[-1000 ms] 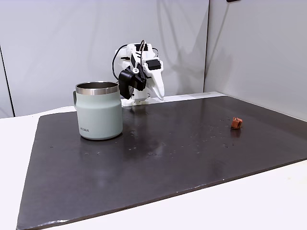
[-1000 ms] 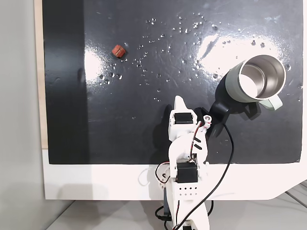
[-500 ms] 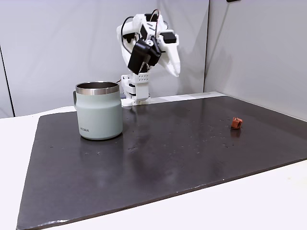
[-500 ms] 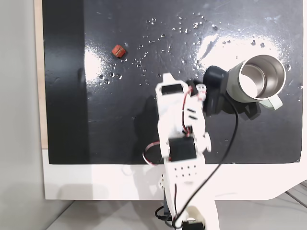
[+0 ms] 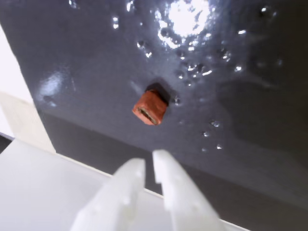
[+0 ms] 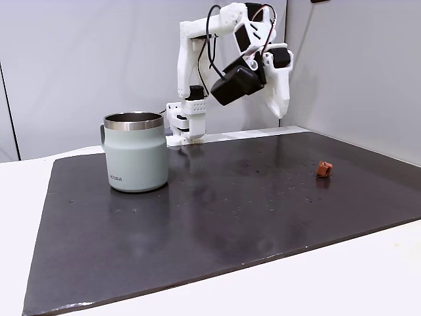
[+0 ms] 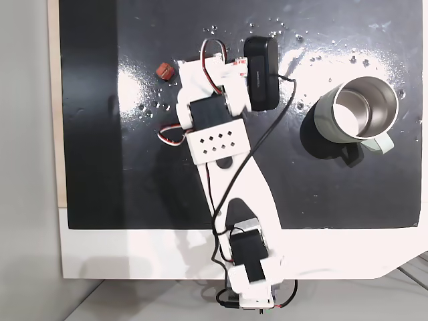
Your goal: Grasp a cube and put it in the cup.
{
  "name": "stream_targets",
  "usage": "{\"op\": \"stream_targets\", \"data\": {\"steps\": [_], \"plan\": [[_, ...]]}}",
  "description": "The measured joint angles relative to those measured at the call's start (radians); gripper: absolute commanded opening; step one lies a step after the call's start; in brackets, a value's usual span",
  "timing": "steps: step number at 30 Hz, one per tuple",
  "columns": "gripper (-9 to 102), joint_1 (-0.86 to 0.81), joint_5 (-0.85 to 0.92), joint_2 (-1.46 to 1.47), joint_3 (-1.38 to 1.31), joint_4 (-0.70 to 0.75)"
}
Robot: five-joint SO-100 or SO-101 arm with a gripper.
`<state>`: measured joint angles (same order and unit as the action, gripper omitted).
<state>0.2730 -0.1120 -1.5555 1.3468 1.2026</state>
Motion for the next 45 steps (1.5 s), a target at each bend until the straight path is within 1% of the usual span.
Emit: {"op": "stream_targets", "data": {"steps": [6,9,13,15,17,28,29,30,32,34,40,45], "plan": [[0,0.034,-0.032,0.250,-0.325,0.147],[0,0.055,-0.054,0.399,-0.520,0.247],[0,0.060,-0.075,0.646,-0.861,0.414],[0,0.060,-0.075,0.718,-0.979,0.448],[0,0.064,-0.075,0.750,-1.032,0.456],[1,0.077,-0.077,0.876,-1.172,0.454],[4,0.077,-0.077,0.881,-1.177,0.454],[8,0.077,-0.077,0.884,-1.178,0.454],[20,0.077,-0.066,0.884,-1.178,0.454],[26,0.077,-0.051,0.894,-1.180,0.454],[31,0.078,-0.046,0.916,-1.180,0.454],[32,0.101,-0.046,0.916,-1.180,0.454]]}}
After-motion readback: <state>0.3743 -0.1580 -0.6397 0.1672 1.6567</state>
